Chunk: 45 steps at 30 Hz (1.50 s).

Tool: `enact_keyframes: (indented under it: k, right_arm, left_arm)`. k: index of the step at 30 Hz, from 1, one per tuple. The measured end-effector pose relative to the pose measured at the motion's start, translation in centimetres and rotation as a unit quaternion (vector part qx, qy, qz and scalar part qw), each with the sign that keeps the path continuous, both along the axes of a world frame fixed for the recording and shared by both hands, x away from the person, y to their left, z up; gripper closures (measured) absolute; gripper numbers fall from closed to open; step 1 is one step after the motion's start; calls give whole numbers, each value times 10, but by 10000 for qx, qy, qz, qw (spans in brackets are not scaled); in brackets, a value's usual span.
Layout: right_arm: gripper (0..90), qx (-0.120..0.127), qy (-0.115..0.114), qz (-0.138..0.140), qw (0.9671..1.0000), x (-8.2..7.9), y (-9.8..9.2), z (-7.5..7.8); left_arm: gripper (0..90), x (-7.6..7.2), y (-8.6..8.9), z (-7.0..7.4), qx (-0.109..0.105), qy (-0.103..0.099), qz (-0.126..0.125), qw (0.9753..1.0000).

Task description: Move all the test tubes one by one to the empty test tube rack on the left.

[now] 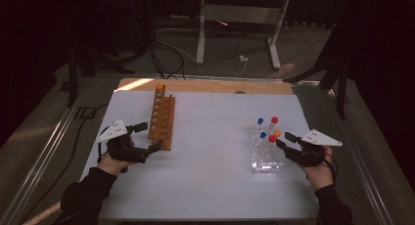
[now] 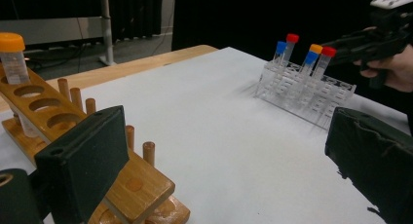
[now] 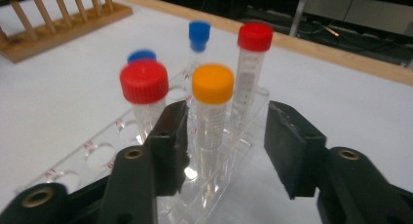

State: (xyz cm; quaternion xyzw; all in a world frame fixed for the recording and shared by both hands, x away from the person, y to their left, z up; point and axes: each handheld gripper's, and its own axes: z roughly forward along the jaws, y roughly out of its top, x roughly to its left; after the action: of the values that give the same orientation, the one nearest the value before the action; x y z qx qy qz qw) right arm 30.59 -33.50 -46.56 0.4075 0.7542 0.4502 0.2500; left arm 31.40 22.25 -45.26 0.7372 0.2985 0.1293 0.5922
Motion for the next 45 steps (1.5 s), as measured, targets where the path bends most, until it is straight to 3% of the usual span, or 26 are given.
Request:
enact_keyframes:
  k: [8, 14, 25, 35, 40, 45]
  right_arm:
    - [617, 7, 121, 109, 9999, 8, 6, -9]
    - [730, 53, 139, 223, 9996, 12, 8, -11]
    - [751, -58, 86, 331, 9994, 13, 8, -2]
    - [751, -25, -144, 418, 9990, 12, 7, 38]
    - [751, -33, -494, 381, 9980, 11, 8, 70]
    - [751, 110, -787, 580, 9951, 7, 20, 97]
  left_arm:
    - [30, 0, 2, -1, -31, 12, 4, 10000]
    - [30, 0, 4, -1, -53, 12, 26, 10000]
    - [30, 1, 5, -3, -75, 55, 3, 10000]
    - [30, 0, 5, 1, -94, 10, -84, 9999]
    - [30, -1, 3, 5, -118, -20, -160, 9998]
    - [30, -3, -5, 14, -98, -73, -272, 9996]
